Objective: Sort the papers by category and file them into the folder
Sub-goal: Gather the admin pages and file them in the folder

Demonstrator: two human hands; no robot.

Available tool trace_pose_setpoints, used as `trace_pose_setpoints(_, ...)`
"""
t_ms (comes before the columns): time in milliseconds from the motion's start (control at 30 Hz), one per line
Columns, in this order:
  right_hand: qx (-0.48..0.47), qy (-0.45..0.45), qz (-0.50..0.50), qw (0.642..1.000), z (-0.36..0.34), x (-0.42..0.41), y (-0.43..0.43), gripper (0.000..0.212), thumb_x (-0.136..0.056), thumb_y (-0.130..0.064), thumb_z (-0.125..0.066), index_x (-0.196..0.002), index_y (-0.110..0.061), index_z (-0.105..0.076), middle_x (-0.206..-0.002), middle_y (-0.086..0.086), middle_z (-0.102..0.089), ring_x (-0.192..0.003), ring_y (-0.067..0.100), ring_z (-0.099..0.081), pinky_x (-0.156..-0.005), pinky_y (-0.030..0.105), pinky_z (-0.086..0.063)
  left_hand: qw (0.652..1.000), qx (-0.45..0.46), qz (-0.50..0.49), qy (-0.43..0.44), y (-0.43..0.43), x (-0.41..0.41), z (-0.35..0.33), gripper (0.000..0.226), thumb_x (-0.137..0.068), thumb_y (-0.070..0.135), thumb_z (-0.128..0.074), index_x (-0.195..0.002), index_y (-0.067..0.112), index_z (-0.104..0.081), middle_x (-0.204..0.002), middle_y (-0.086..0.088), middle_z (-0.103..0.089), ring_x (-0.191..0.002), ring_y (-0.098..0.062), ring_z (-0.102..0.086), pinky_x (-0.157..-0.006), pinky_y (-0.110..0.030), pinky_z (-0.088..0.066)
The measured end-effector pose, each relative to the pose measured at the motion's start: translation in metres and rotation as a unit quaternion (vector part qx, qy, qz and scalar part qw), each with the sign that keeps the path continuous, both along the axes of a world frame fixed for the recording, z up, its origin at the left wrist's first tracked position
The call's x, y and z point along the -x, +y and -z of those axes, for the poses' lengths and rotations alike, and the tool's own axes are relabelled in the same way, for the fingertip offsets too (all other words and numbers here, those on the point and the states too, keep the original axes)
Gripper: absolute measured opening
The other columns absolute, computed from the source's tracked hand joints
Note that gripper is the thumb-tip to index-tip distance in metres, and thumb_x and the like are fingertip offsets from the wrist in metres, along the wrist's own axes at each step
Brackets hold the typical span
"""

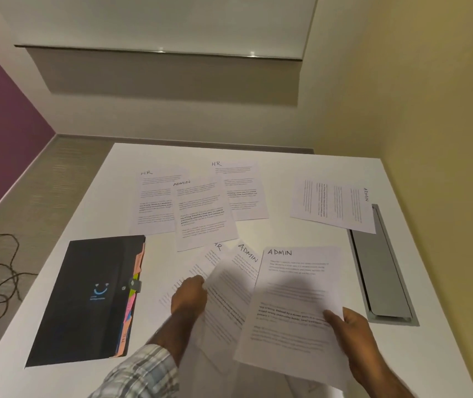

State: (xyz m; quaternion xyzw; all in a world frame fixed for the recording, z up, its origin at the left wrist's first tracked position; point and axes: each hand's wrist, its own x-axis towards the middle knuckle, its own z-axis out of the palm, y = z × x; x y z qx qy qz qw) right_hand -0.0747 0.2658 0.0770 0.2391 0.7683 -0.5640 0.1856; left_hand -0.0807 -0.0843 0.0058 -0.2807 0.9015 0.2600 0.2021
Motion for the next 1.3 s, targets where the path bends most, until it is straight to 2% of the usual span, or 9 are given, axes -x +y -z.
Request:
trace_pose_setpoints(167, 0.046, 0.001, 0.013, 0.999, 0.002, 0.005, -0.003, 0.016, -0.098, -0.011, -0.061, -0.093, -0.005, -0.076, -0.091, 0.015, -0.079, -0.088, 0.040, -0.073, -0.076, 0.052, -0.060, 0.985, -0.119, -0.047, 0.118, -0.005, -0.003, -0.020, 0.021, -0.098, 0.007, -0.052, -0.091, 0.020, -0.066, -0.091, 0.001, -0.069, -0.088, -0.025, -0.065, -0.067, -0.025, -0.045)
trace_pose_setpoints(333, 0.130, 0.031, 0.012, 0.991, -0.013, 0.009, -0.019, 0.018, -0.101, -0.012, -0.059, -0.101, -0.001, -0.073, -0.094, 0.015, -0.079, -0.088, 0.035, -0.075, -0.071, 0.039, -0.060, 0.932, -0.294, -0.148, 0.154, 0.003, -0.015, -0.052, 0.021, -0.101, 0.010, -0.054, -0.103, 0.017, -0.074, -0.095, -0.005, -0.079, -0.091, -0.030, -0.075, -0.085, -0.043, -0.058)
trace_pose_setpoints(500, 0.145, 0.084, -0.015, 0.986, -0.029, 0.020, -0.028, 0.015, -0.101, -0.014, -0.059, -0.106, -0.011, -0.073, -0.098, 0.000, -0.079, -0.091, 0.024, -0.075, -0.069, 0.027, -0.058, 0.871, -0.427, -0.184, 0.156, 0.025, -0.027, -0.077, 0.023, -0.102, 0.008, -0.056, -0.121, 0.009, -0.070, -0.116, -0.010, -0.076, -0.111, -0.035, -0.071, -0.105, -0.050, -0.051)
trace_pose_setpoints(700, 0.191, 0.093, -0.073, 0.974, -0.039, 0.033, -0.028, 0.034, -0.099, -0.002, -0.058, -0.130, -0.016, -0.065, -0.121, -0.002, -0.075, -0.107, 0.018, -0.074, -0.081, 0.028, -0.060, 0.876, -0.438, -0.146, 0.142, 0.041, -0.030, -0.102, 0.042, -0.096, 0.052, -0.058, -0.120, 0.021, -0.072, -0.119, -0.002, -0.076, -0.113, -0.025, -0.070, -0.104, -0.045, -0.052)
trace_pose_setpoints(800, 0.179, 0.073, -0.098, 0.976, -0.045, 0.042, -0.028, 0.032, -0.098, -0.004, -0.061, -0.128, -0.016, -0.068, -0.119, -0.003, -0.076, -0.105, 0.017, -0.075, -0.080, 0.027, -0.060, 0.873, -0.454, -0.105, 0.142, 0.049, -0.019, -0.121, 0.028, -0.104, 0.041, -0.050, -0.115, 0.029, -0.072, -0.112, 0.011, -0.077, -0.106, -0.006, -0.072, -0.088, -0.023, -0.054)
trace_pose_setpoints(933, 0.171, 0.069, -0.127, 0.975, -0.049, 0.052, -0.031, 0.030, -0.096, -0.005, -0.065, -0.124, -0.013, -0.070, -0.119, 0.000, -0.076, -0.105, 0.020, -0.075, -0.093, 0.040, -0.059, 0.885, -0.431, -0.054, 0.166, 0.055, 0.003, -0.132, 0.032, -0.098, 0.028, -0.067, -0.129, 0.024, -0.068, -0.121, 0.008, -0.075, -0.113, -0.013, -0.071, -0.102, -0.037, -0.053)
trace_pose_setpoints(1033, 0.160, 0.087, -0.115, 0.976, -0.052, 0.059, -0.034, 0.029, -0.096, -0.008, -0.066, -0.124, -0.014, -0.070, -0.116, 0.000, -0.077, -0.103, 0.021, -0.075, -0.092, 0.043, -0.060, 0.892, -0.403, -0.043, 0.199, 0.065, 0.013, -0.134, 0.033, -0.097, 0.026, -0.067, -0.130, 0.025, -0.067, -0.119, 0.012, -0.075, -0.110, -0.007, -0.071, -0.101, -0.034, -0.054)
trace_pose_setpoints(1167, 0.170, 0.126, -0.045, 0.976, -0.056, 0.069, -0.039, 0.021, -0.095, -0.005, -0.067, -0.113, -0.015, -0.072, -0.103, 0.000, -0.080, -0.092, 0.019, -0.077, -0.075, 0.027, -0.062, 0.886, -0.389, -0.067, 0.243, 0.072, 0.018, -0.125, 0.025, -0.096, 0.023, -0.069, -0.118, 0.033, -0.070, -0.111, 0.013, -0.077, -0.105, -0.009, -0.073, -0.093, -0.031, -0.057)
trace_pose_setpoints(1300, 0.132, 0.156, -0.040, 0.978, -0.045, 0.079, -0.044, 0.021, -0.094, -0.004, -0.069, -0.115, -0.006, -0.072, -0.105, 0.008, -0.078, -0.097, 0.025, -0.075, -0.088, 0.034, -0.060, 0.878, -0.397, -0.054, 0.261, 0.077, 0.018, -0.120, 0.025, -0.097, 0.019, -0.067, -0.114, 0.037, -0.070, -0.110, 0.018, -0.076, -0.104, -0.001, -0.071, -0.087, -0.017, -0.055)
